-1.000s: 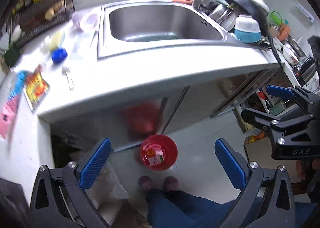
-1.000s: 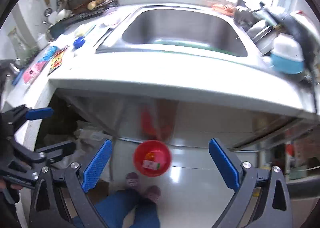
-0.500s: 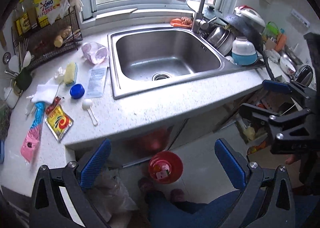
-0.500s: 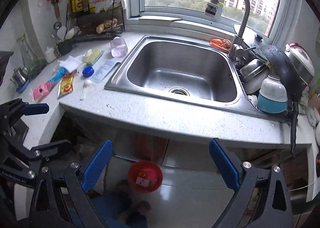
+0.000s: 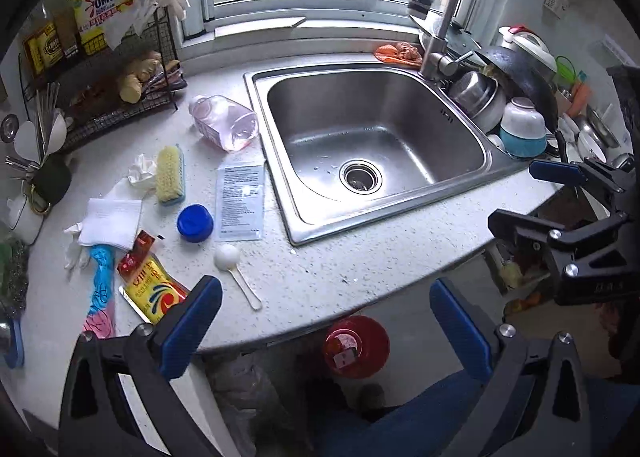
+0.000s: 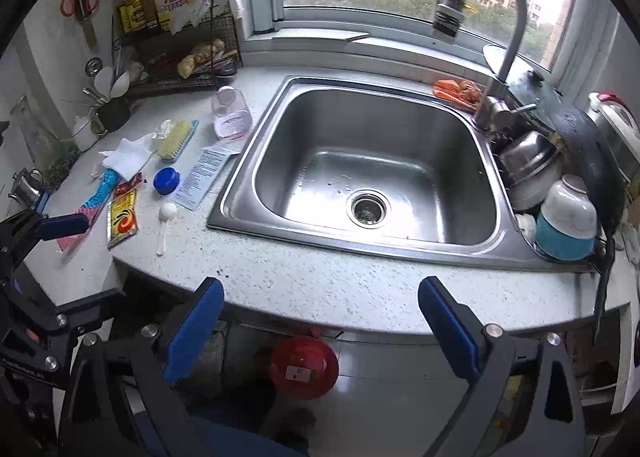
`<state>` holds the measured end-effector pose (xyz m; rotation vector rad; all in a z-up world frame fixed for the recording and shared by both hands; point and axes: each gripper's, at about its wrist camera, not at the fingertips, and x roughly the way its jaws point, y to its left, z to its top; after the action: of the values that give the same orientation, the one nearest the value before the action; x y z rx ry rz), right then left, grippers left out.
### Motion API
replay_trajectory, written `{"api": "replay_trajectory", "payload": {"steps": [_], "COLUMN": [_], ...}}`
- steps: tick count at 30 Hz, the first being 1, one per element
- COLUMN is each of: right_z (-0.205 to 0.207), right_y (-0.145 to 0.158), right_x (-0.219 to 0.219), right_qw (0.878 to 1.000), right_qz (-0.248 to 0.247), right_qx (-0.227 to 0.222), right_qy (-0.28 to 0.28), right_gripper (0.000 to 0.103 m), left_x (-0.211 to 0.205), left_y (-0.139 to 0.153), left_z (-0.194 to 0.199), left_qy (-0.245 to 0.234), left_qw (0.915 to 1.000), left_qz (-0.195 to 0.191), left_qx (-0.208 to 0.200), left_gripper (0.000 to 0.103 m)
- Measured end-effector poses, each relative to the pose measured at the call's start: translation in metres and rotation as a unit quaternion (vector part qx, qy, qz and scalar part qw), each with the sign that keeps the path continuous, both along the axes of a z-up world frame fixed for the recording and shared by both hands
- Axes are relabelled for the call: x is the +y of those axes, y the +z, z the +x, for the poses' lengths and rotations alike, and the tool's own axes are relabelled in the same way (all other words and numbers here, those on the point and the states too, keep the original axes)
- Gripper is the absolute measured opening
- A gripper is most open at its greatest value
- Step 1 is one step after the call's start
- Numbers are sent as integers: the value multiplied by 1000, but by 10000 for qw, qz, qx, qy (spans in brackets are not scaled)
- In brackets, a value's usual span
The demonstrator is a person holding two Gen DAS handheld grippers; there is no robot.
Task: Collect trash
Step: 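Raise both tools back toward the counter items, then grasp the blue-pink plastic bag with left tool while right tool grasps the yellow yeast packet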
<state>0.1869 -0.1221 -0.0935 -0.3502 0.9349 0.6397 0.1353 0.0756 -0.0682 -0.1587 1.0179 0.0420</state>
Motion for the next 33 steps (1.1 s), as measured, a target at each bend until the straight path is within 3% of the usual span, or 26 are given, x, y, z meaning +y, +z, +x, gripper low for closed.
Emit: {"api": "replay_trajectory", "payload": {"steps": [5, 10, 14, 23, 33], "right_z": [8, 16, 19, 20, -8], "right_y": [8, 5, -7, -39, -75], "right_x": [43, 88, 123, 196, 256], "right_qw": [9995, 9981, 9957, 9858, 9685], "right_qz": [-73, 5, 35, -195, -637], "right_qx": [-107, 29, 284, 700, 945], "right_qy": [305, 619, 884, 1513, 2212], "right_gripper": [97, 97, 97, 97, 97], "left_x": [45, 85, 125, 212, 252], "left_y": [2, -8, -19, -58, -103], "left_z": [12, 10, 2, -24, -49], "left_qy": [141, 214, 356, 940, 997], "left_qw": [9997, 9994, 9981, 9902, 9841], "left_qz": [-185, -91, 32, -151, -303], "left_qx": [49, 252, 497, 1018, 1441], "left_gripper": [103, 103, 103, 103, 102]}}
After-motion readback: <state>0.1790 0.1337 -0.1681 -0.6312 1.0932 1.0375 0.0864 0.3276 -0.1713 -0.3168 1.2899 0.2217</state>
